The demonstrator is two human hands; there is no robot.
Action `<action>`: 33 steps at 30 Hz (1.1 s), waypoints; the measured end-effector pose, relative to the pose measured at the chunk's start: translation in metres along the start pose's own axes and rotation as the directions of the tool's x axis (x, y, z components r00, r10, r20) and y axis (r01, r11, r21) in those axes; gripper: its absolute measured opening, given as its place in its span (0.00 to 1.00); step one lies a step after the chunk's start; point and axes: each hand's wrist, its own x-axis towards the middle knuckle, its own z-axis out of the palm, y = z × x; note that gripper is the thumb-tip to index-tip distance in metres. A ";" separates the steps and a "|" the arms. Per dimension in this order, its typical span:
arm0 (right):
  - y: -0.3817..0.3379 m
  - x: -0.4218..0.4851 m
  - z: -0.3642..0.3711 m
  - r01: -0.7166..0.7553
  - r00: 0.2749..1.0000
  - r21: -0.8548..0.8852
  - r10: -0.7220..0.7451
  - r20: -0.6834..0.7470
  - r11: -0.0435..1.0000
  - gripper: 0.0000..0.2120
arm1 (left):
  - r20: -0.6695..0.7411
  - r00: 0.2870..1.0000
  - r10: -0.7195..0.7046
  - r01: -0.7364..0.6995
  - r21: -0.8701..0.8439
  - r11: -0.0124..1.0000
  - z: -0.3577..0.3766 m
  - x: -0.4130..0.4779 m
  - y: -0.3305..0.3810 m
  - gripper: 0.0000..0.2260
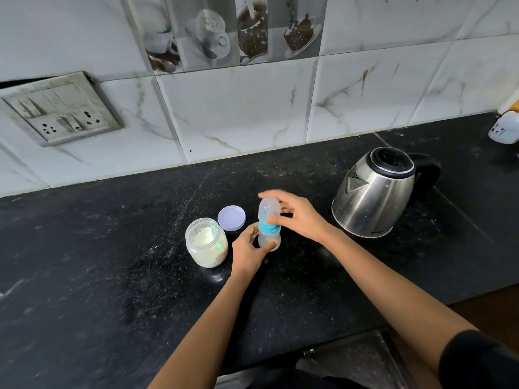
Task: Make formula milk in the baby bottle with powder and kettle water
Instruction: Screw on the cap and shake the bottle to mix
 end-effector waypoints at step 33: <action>0.035 -0.017 0.042 0.016 1.000 -0.229 -0.013 0.012 0.973 0.41 | -0.074 0.988 0.137 -0.102 0.355 0.929 -0.001 -0.039 -0.014 0.27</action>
